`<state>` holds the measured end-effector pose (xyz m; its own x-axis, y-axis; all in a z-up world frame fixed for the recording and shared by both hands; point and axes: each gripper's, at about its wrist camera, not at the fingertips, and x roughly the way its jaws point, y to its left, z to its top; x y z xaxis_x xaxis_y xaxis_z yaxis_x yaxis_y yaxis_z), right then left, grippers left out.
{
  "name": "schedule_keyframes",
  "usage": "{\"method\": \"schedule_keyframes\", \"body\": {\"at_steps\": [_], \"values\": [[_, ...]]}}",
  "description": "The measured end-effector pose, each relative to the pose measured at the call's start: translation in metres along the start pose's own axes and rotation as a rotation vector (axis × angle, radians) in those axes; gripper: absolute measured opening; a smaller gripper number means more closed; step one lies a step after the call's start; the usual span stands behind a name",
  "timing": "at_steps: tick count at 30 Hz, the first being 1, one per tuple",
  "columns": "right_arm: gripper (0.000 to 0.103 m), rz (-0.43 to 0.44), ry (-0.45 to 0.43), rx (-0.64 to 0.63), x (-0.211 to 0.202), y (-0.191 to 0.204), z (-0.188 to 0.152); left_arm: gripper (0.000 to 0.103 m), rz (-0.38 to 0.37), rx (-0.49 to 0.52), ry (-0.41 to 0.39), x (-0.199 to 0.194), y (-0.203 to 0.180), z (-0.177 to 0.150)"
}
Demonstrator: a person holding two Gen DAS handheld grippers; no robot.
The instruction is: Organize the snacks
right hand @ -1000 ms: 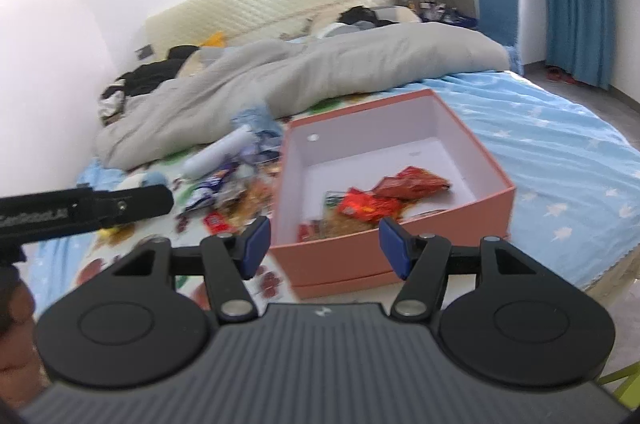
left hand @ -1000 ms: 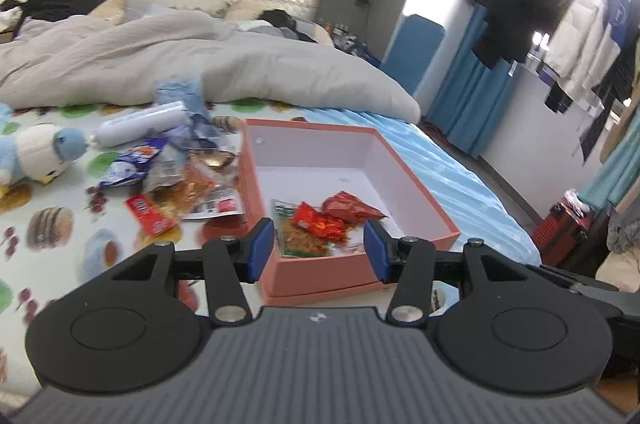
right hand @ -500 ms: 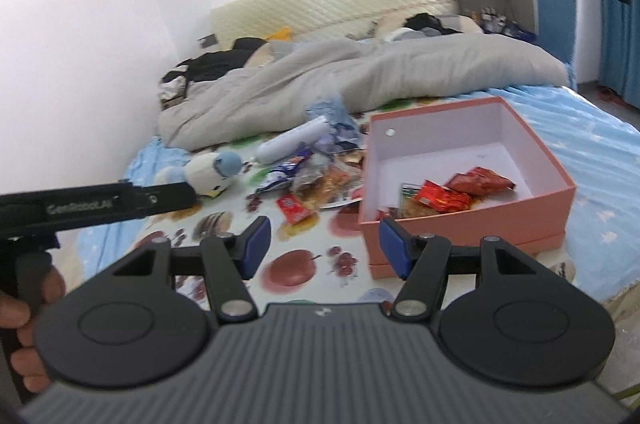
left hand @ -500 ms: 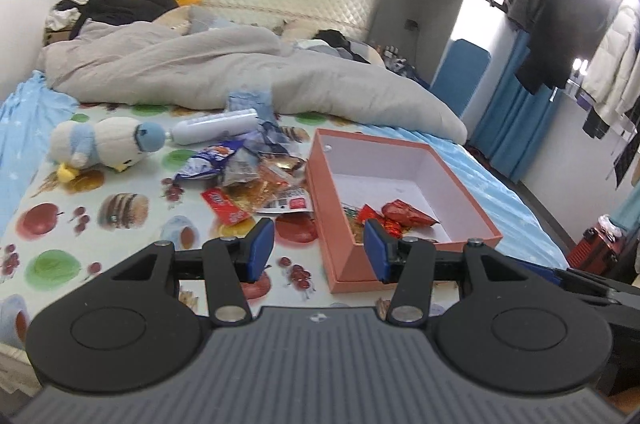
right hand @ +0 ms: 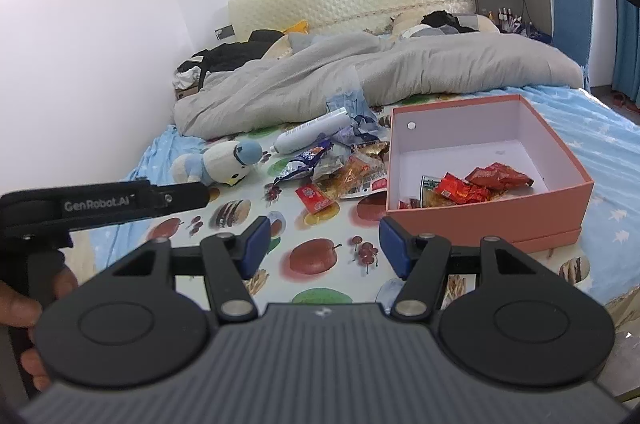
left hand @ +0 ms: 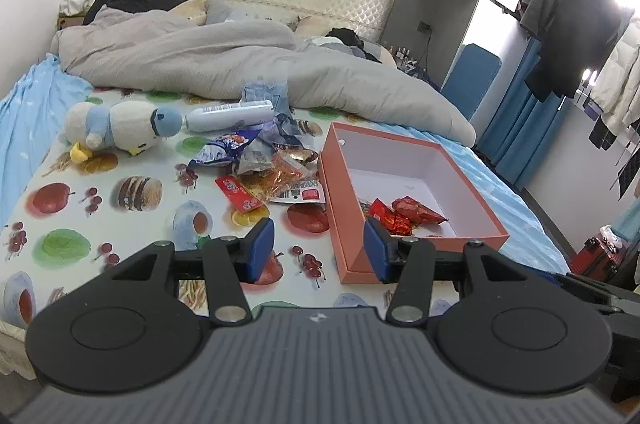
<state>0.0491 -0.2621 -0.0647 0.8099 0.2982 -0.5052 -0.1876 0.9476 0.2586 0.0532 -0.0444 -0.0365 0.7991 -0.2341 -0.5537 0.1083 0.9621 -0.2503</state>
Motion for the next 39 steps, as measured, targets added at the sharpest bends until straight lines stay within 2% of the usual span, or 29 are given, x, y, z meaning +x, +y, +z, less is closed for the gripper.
{"method": "schedule_keyframes", "body": {"at_steps": [9, 19, 24, 30, 33, 36, 39], "values": [[0.062, -0.019, 0.029, 0.038, 0.022, -0.008, 0.001, 0.055, 0.009, 0.012, 0.063, 0.035, 0.011, 0.009], [0.062, -0.036, 0.046, 0.055, 0.069, -0.006, 0.018, 0.055, 0.019, 0.025, 0.106, 0.084, 0.033, 0.034], [0.062, -0.024, 0.064, 0.028, 0.098, 0.005, 0.025, 0.055, 0.043, 0.048, 0.144, 0.112, 0.050, 0.040], [0.062, -0.020, 0.090, -0.064, 0.140, 0.021, 0.026, 0.056, 0.072, 0.011, 0.176, 0.152, 0.083, 0.051], [0.062, 0.000, 0.118, -0.087, 0.163, 0.026, 0.025, 0.063, 0.085, 0.001, 0.184, 0.172, 0.098, 0.061], [0.062, 0.025, 0.139, -0.096, 0.184, 0.032, 0.026, 0.065, 0.091, -0.003, 0.185, 0.195, 0.112, 0.071], [0.062, 0.036, 0.154, -0.094, 0.207, 0.034, 0.026, 0.071, 0.081, -0.015, 0.194, 0.223, 0.124, 0.081]]}}
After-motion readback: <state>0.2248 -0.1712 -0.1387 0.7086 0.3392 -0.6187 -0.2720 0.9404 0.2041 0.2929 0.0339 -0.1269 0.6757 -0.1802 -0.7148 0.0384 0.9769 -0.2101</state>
